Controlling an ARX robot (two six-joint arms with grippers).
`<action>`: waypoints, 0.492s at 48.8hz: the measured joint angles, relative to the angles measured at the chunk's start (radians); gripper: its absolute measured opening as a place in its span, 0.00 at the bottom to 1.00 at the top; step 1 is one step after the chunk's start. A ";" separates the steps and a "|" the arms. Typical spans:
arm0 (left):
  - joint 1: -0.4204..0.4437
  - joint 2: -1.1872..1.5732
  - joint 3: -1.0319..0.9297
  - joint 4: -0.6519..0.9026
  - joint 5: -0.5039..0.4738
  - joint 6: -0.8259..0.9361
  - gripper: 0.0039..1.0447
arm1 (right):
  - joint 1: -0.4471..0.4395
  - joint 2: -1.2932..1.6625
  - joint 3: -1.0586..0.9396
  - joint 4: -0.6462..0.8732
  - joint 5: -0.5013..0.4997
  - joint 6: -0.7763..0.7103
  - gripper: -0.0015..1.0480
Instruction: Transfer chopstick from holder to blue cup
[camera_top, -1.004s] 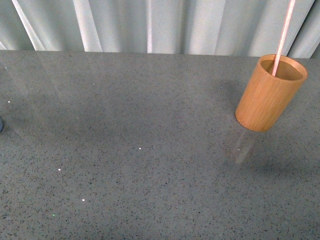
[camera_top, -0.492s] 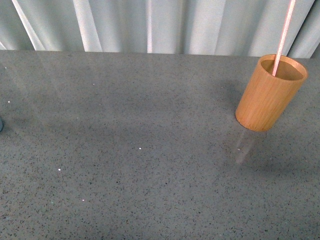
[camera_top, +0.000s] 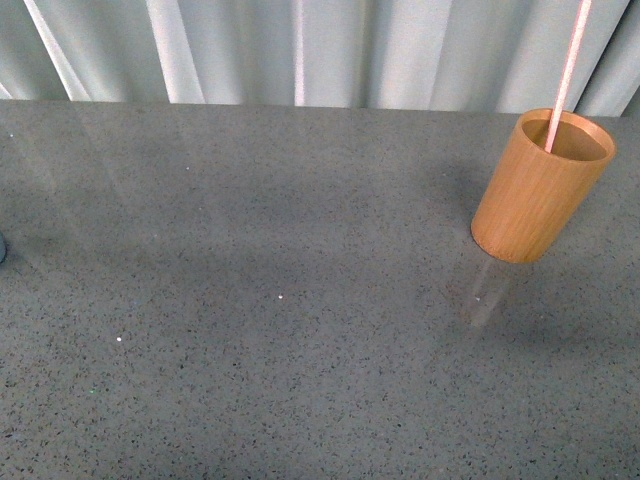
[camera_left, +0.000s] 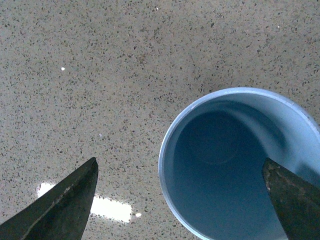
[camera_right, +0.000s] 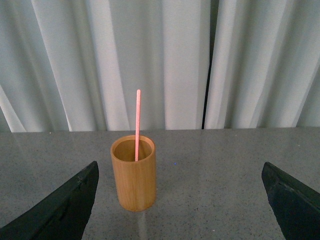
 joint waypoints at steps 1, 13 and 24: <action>-0.001 0.002 0.000 0.001 0.000 0.000 0.94 | 0.000 0.000 0.000 0.000 0.000 0.000 0.90; -0.024 0.011 -0.001 0.018 -0.022 0.000 0.94 | 0.000 0.000 0.000 0.000 0.000 0.000 0.90; -0.045 0.050 -0.001 0.017 -0.043 -0.006 0.94 | 0.000 0.000 0.000 0.000 0.000 0.000 0.90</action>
